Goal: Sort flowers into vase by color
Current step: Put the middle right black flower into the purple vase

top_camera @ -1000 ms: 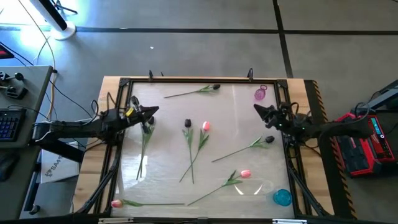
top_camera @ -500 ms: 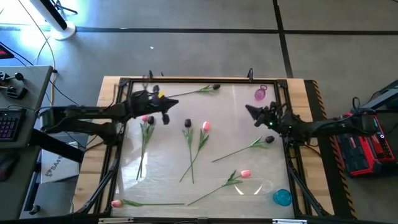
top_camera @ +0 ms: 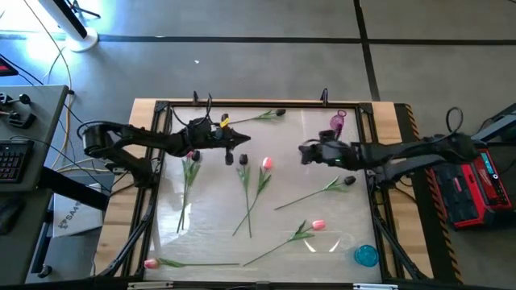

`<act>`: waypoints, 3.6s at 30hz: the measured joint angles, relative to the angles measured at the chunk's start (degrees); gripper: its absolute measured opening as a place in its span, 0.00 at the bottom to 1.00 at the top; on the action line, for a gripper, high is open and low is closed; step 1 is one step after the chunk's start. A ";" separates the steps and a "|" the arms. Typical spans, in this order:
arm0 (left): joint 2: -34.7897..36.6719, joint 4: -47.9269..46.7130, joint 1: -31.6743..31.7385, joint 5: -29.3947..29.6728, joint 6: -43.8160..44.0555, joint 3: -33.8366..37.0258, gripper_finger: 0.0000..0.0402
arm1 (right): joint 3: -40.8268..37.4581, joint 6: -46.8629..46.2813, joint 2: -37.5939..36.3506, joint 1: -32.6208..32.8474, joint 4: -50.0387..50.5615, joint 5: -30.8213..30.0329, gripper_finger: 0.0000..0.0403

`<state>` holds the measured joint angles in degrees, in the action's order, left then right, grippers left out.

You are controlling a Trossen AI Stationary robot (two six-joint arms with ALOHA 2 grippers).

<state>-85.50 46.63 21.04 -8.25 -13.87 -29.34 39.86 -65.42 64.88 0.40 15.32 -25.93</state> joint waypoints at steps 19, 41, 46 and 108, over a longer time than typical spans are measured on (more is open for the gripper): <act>-8.49 -1.65 -0.11 -0.21 -4.82 -11.78 0.00 | 22.37 -33.37 22.99 -0.14 39.01 34.66 0.28; -8.49 0.01 -0.09 -0.21 -6.81 -12.04 0.00 | 15.15 -70.60 22.01 14.30 41.68 30.22 0.17; -8.49 -0.04 -0.09 -0.22 -6.34 -12.04 0.00 | 10.83 -70.85 22.01 13.68 36.65 25.11 0.17; -8.45 -3.45 -0.09 -0.13 -5.75 -11.98 0.00 | 1.96 -41.00 22.23 8.85 26.00 -8.82 0.03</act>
<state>-93.95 43.18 20.95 -8.38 -19.62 -41.32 41.82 -106.42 87.11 9.26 41.32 -34.75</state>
